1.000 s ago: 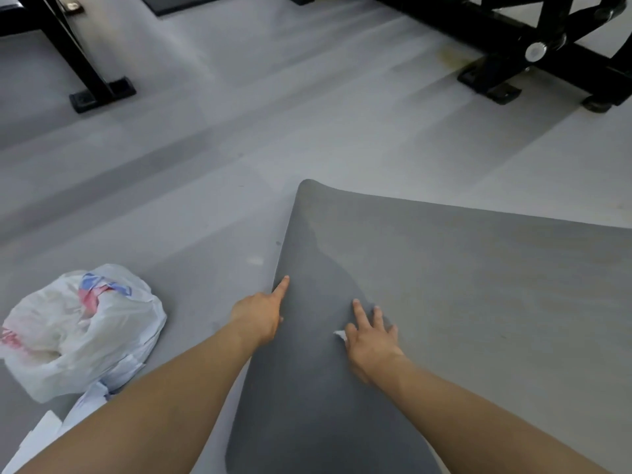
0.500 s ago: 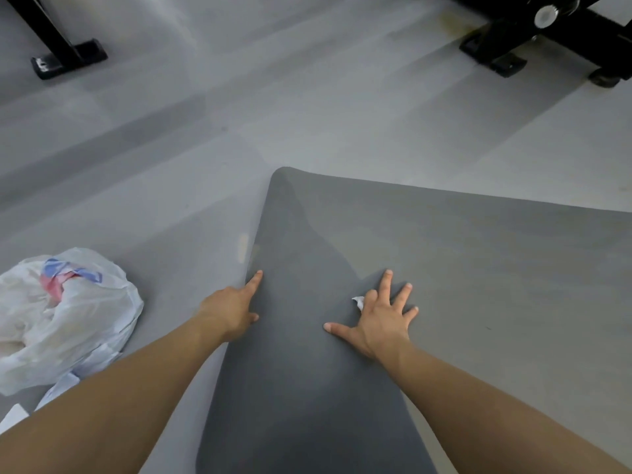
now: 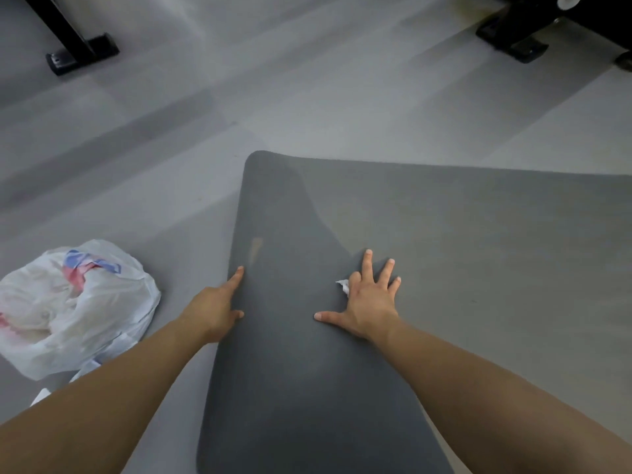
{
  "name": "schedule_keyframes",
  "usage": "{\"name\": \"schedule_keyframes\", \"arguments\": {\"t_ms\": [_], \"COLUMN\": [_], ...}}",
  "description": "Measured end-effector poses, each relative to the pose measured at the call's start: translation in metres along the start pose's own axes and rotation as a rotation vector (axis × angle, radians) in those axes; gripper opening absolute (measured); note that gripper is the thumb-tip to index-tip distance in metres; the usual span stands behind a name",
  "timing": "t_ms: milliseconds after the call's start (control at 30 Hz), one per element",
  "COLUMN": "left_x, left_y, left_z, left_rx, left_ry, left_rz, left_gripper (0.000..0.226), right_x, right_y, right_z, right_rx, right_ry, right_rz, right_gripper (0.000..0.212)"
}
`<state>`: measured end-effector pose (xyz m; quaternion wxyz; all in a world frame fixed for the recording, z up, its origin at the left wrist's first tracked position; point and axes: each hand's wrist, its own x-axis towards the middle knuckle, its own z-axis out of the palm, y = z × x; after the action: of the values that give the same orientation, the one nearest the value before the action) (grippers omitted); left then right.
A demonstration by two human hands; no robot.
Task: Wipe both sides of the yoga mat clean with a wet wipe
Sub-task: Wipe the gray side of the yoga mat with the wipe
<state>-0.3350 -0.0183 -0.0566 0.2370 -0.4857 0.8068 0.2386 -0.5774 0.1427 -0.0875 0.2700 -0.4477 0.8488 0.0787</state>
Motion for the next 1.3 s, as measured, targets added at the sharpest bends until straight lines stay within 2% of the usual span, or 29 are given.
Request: {"name": "schedule_keyframes", "arguments": {"t_ms": [200, 700, 867, 1067, 1133, 1200, 1267, 1300], "left_x": [-0.022, -0.019, -0.006, 0.005, 0.004, 0.004, 0.005, 0.008], "left_y": [-0.013, -0.005, 0.003, 0.002, 0.004, 0.013, 0.028, 0.035], "left_z": [0.016, 0.019, 0.01, 0.007, 0.001, -0.009, -0.015, -0.016], "left_rx": [-0.021, 0.056, 0.04, 0.03, 0.127, 0.355, 0.573, 0.604], "left_ry": [-0.128, -0.086, -0.009, -0.029, -0.041, -0.001, 0.112, 0.154], "left_rz": [-0.076, -0.062, -0.014, -0.025, -0.053, -0.046, 0.038, 0.095], "left_gripper": [0.094, 0.096, 0.092, 0.094, 0.094, 0.09, 0.078, 0.079], "right_x": [0.001, -0.021, -0.015, -0.015, -0.014, -0.013, -0.014, -0.015], "right_y": [-0.007, 0.006, 0.014, 0.023, 0.021, 0.019, 0.019, 0.019], "right_z": [-0.007, -0.003, -0.013, -0.016, -0.015, -0.016, -0.016, -0.016], "right_rx": [-0.108, -0.049, -0.003, -0.007, -0.028, -0.046, -0.062, -0.071], "right_ry": [-0.059, -0.125, -0.123, -0.119, -0.126, -0.128, -0.113, -0.103], "right_rz": [-0.117, 0.019, 0.089, 0.101, 0.094, 0.088, 0.07, 0.058], "right_gripper": [0.127, 0.125, 0.125, 0.121, 0.12, 0.118, 0.113, 0.108]}}
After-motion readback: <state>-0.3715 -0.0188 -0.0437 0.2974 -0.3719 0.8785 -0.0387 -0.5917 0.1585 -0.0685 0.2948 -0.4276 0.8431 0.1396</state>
